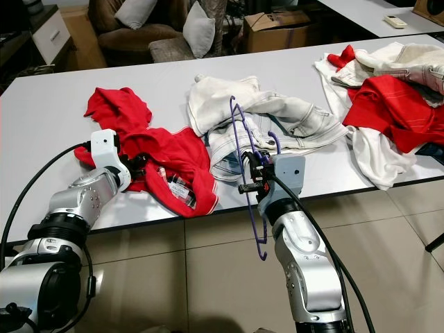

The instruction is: Hang hanger

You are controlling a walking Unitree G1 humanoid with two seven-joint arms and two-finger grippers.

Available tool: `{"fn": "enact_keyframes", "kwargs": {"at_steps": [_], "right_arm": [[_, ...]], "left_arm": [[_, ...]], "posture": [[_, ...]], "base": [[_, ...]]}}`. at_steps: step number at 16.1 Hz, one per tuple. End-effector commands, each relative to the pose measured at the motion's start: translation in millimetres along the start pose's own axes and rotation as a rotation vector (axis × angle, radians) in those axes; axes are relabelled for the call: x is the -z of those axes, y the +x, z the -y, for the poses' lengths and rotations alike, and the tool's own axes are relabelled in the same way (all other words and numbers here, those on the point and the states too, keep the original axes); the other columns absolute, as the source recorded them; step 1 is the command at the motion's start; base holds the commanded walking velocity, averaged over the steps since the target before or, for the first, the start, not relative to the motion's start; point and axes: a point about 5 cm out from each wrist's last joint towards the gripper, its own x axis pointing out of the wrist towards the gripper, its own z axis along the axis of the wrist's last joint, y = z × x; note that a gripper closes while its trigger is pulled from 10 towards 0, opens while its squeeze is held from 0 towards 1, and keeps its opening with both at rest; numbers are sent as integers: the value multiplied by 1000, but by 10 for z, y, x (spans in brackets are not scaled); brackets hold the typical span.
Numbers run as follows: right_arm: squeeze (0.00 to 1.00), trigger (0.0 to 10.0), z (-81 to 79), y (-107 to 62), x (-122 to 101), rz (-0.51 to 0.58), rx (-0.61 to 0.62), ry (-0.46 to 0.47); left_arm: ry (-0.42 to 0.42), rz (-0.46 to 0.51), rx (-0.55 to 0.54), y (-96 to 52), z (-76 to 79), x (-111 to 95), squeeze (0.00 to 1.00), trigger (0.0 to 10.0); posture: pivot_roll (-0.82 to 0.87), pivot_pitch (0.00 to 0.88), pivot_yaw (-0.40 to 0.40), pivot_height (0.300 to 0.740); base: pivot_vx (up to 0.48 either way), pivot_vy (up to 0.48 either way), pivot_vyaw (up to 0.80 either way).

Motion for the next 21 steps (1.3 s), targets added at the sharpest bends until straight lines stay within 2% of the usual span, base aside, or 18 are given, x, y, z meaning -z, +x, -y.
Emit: {"fn": "enact_keyframes", "kwargs": {"at_steps": [1, 5, 8, 10, 12, 16, 18, 19, 21], "right_arm": [[0, 10000, -23, 1, -23, 18, -2, -1], [0, 10000, -27, 7, -21, 18, 0, 0], [0, 10000, -22, -3, -18, 17, -3, 2], [0, 10000, -24, -53, -48, 15, -83, 36], [0, 10000, -69, -197, -140, 15, -274, 70], [0, 10000, -18, -385, -292, 32, -432, 125], [0, 10000, 50, -584, -379, -28, -615, 184], [0, 10000, 54, -611, -379, -44, -640, 198], [0, 10000, 88, -666, -314, -142, -670, 244]], "left_arm": [[-17, -25, 15, 14, 27, 20, 0, 0], [-44, -7, 12, 19, 2, 0, 0, 0], [-19, 66, 6, 6, -21, -145, 0, 0], [151, 182, -1, -43, -21, -417, 0, 0], [343, 288, 28, -110, 22, -717, 0, 0], [464, 352, 82, -188, 164, -911, 0, 0], [566, 392, 96, -232, 293, -936, 0, 0], [584, 398, 96, -236, 311, -936, 0, 0], [648, 435, 98, -284, 391, -949, 0, 0]], "posture": [[-104, 0, 127, 740], [-103, 0, 130, 740], [-103, 0, 132, 740], [-101, 0, 129, 740], [-100, 0, 121, 740], [-98, 0, 104, 740], [-97, 2, 88, 740], [-96, 5, 82, 740], [-96, 12, 68, 740]], "base": [[0, 0, 0], [0, 0, 0], [0, 0, 0], [0, 0, 0], [0, 0, 0], [0, 0, 0], [0, 0, 0], [0, 0, 0], [0, 0, 0]]}}
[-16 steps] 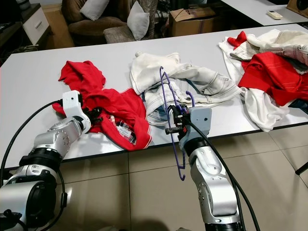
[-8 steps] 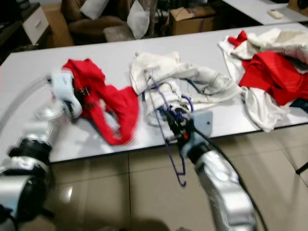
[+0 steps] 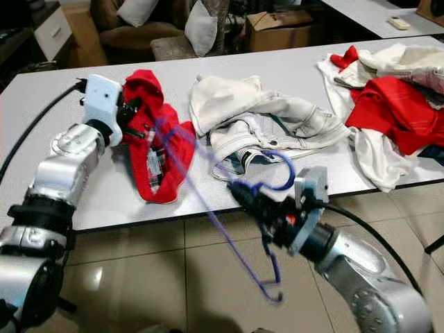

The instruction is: Hang hanger

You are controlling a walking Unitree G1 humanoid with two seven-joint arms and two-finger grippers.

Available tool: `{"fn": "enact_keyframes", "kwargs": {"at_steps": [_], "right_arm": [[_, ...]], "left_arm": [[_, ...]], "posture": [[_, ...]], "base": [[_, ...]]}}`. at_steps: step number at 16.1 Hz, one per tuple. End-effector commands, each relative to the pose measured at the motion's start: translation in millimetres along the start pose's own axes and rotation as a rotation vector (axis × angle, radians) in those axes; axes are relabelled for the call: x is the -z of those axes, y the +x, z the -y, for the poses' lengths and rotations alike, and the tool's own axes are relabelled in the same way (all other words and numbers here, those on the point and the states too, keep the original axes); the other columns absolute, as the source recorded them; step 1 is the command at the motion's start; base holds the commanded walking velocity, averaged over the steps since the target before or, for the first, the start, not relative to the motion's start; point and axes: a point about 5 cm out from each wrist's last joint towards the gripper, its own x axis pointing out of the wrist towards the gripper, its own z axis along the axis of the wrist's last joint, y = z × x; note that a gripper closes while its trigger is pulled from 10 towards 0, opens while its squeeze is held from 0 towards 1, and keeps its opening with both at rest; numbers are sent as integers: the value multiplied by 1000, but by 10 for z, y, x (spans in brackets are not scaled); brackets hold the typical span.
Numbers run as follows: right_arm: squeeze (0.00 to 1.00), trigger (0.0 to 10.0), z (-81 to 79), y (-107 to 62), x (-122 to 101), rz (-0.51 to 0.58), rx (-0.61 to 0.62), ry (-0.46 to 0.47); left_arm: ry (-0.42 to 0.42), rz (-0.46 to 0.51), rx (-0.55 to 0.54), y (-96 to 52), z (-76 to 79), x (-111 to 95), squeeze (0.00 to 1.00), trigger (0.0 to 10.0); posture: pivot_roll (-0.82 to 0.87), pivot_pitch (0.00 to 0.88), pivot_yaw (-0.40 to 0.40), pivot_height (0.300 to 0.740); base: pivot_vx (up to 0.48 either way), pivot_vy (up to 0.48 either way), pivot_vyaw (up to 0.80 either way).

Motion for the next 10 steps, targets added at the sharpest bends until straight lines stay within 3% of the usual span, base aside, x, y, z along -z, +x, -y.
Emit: {"fn": "enact_keyframes", "kwargs": {"at_steps": [1, 5, 8, 10], "right_arm": [[0, 10000, 9, -10, 23, -27, 3, 33], [0, 10000, 81, 41, 179, -165, 22, 126], [0, 10000, 139, 63, 230, -216, 56, 160], [0, 10000, 244, 91, 293, -254, 141, 197]], "left_arm": [[55, 47, -13, -17, -17, -117, 0, 0], [184, 81, 1, -91, 61, -249, 0, 0], [225, 82, -8, -133, 60, -276, 0, 0], [280, 84, -8, -174, 58, -321, 0, 0]], "posture": [[-95, 16, 60, 740], [-81, 23, 16, 740], [-78, 24, 4, 740], [-74, 26, -8, 740]], "base": [[0, 0, 0], [0, 0, 0], [0, 0, 0], [0, 0, 0]]}}
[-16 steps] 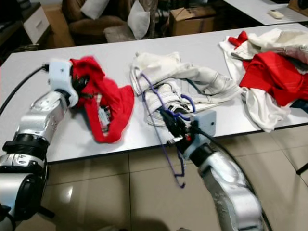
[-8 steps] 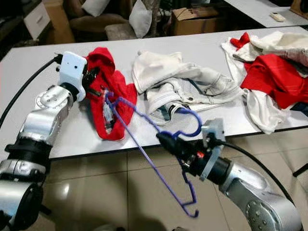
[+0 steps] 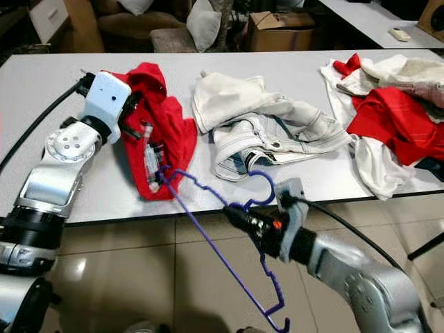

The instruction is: Hang hanger

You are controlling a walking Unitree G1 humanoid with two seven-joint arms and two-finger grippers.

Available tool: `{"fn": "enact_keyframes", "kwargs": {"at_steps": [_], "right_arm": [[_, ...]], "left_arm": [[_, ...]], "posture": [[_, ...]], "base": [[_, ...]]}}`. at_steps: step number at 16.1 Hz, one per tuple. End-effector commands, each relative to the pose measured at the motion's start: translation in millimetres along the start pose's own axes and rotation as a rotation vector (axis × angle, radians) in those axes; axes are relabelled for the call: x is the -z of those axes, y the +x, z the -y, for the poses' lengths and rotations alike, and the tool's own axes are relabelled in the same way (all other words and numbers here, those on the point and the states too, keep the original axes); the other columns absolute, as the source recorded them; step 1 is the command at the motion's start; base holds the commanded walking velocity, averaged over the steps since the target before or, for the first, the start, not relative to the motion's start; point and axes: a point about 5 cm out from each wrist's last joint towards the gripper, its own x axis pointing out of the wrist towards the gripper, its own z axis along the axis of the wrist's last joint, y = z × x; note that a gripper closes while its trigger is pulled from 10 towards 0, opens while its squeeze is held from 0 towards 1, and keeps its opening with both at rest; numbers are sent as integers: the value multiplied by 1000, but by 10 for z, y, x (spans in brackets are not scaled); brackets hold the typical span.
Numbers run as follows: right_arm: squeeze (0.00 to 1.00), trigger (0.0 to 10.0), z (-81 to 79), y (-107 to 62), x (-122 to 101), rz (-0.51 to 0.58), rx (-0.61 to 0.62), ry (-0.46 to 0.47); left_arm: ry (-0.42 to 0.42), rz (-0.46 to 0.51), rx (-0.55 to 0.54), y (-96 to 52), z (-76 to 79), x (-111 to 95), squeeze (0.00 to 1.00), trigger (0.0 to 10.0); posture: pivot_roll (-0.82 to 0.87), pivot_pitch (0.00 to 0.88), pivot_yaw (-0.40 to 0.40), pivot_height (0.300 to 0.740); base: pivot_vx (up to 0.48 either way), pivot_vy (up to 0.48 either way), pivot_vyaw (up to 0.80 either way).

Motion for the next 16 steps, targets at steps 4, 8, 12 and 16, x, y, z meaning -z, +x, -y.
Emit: {"fn": "enact_keyframes", "kwargs": {"at_steps": [4, 8, 12, 16], "right_arm": [[0, 10000, 96, 39, -57, 37, 69, 88], [0, 10000, 16, 159, -57, 40, -2, 122], [0, 10000, 22, 274, -86, 58, 24, 164], [0, 10000, 150, 417, -146, 126, 151, 218]], "left_arm": [[46, 9, 0, -47, -34, -81, 0, 0], [33, 35, 98, -36, 140, -152, 0, 0], [15, 36, 152, -33, 308, -187, 0, 0], [12, 27, 150, -48, 232, -191, 0, 0]], "posture": [[-71, 27, -19, 740], [-68, 25, -18, 740], [-66, 25, -17, 740], [-64, 21, -18, 740]], "base": [[0, 0, 0], [0, 0, 0], [0, 0, 0], [0, 0, 0]]}}
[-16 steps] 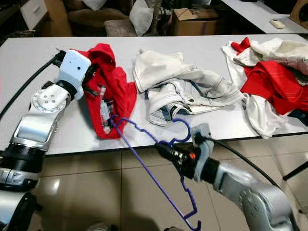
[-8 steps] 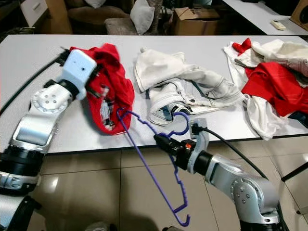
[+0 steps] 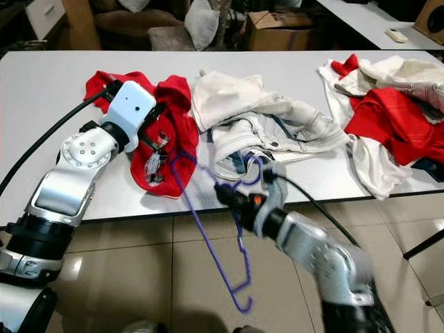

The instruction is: Hang hanger

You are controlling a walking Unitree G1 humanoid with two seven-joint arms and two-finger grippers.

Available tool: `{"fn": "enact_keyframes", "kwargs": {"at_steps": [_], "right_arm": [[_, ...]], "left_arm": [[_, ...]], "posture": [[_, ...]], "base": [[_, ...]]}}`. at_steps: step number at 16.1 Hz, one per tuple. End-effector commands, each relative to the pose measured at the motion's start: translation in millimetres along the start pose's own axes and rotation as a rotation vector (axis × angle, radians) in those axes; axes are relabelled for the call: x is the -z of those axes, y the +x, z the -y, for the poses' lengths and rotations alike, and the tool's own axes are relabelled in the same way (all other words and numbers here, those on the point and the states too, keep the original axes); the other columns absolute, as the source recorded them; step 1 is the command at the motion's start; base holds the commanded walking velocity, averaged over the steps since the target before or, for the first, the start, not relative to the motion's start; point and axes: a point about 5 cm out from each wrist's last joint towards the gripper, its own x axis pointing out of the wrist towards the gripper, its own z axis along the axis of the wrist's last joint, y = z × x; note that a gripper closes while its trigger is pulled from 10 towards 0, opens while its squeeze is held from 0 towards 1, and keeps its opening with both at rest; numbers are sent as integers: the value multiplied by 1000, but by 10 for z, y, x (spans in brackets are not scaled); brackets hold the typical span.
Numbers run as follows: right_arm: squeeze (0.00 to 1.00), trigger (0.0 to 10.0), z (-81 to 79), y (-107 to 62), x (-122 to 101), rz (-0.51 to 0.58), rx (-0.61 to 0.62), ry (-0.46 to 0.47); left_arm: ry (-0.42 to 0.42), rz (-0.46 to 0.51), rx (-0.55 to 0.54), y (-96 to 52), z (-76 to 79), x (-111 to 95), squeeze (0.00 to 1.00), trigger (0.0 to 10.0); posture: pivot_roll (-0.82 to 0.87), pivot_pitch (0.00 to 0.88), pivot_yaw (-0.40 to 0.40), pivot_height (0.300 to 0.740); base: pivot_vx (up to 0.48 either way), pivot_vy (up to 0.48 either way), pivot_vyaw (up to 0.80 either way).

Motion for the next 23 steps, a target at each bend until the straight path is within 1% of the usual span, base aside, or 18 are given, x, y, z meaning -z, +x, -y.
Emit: {"fn": "enact_keyframes", "kwargs": {"at_steps": [1, 2, 4, 5, 7, 8, 9, 10, 11, 14, 15, 17, 18, 19, 20, 21, 22, 23], "right_arm": [[0, 10000, 79, -10, -48, 28, 59, 15], [0, 10000, 147, 51, -51, 26, 105, 29], [0, 10000, 187, 109, -45, 10, 125, 18], [0, 10000, 209, 165, -76, 19, 130, 20], [0, 10000, 332, 299, -237, 66, 218, -17], [0, 10000, 345, 349, -540, 213, 276, -108], [0, 10000, 183, 362, -976, 443, 202, -96], [0, 10000, 134, 356, -1025, 465, 168, -87], [0, 10000, 77, 374, -962, 419, 116, -118], [0, 10000, 92, 478, -352, 129, 65, -213], [0, 10000, 105, 493, -265, 111, 70, -189], [0, 10000, 107, 496, -202, 106, 76, -162], [0, 10000, 106, 497, -194, 107, 79, -150], [0, 10000, 118, 484, -168, 106, 90, -149], [0, 10000, 118, 483, -166, 106, 90, -151], [0, 10000, 116, 485, -159, 110, 90, -151], [0, 10000, 108, 490, -161, 116, 89, -150], [0, 10000, 96, 498, -166, 122, 87, -147]], "left_arm": [[1, 26, -9, -22, -59, -79, 0, 0], [-4, 24, -14, -31, -89, -84, 0, 0], [-3, 14, -26, -49, -137, -73, 0, 0], [4, -1, -53, -76, -212, -42, 0, 0], [10, -26, -174, -157, -468, 40, 0, 0], [14, -11, -276, -225, -647, 44, 0, 0], [-22, 12, -373, -332, -780, 96, 0, 0], [-26, -6, -362, -354, -747, 150, 0, 0], [-37, -40, -306, -384, -584, 270, 0, 0], [-81, -96, -123, -422, -8, 448, 0, 0], [-103, -91, -90, -422, 108, 453, 0, 0], [-130, -84, -15, -402, 258, 427, 0, 0], [-132, -82, 9, -395, 285, 419, 0, 0], [-129, -74, 27, -408, 252, 411, 0, 10000], [-137, -72, 39, -413, 248, 413, 0, 10000], [-74, -98, 47, -456, 173, 461, 1000, 10000], [18, -138, 53, -508, 92, 519, 1000, 10000], [79, -173, 45, -556, 0, 577, 1000, 10000]], "posture": [[-63, 21, -19, 740], [-63, 20, -19, 740], [-61, 18, -21, 740], [-59, 18, -23, 740], [-48, 14, -28, 740], [-30, 12, -36, 740], [-25, 12, -40, 740], [-22, 11, -46, 740], [-21, 13, -49, 740], [-27, 16, -48, 740], [-29, 17, -47, 740], [-33, 15, -41, 740], [-35, 13, -39, 740], [-35, 8, -34, 740], [-35, 8, -34, 740], [-33, 2, -28, 740], [-31, 0, -26, 740], [-27, 0, -25, 740]], "base": [[0, 0, 0], [0, 0, 0], [0, 0, 0], [0, 0, 0], [0, 0, 0], [0, 0, 0], [0, 0, 0], [0, 0, 0], [0, 0, 0], [0, 0, 0], [0, 0, 0], [0, 0, 0], [0, 0, 0], [0, 0, 0], [0, 0, 0], [0, 0, 0], [0, 0, 0], [0, 0, 0]]}}
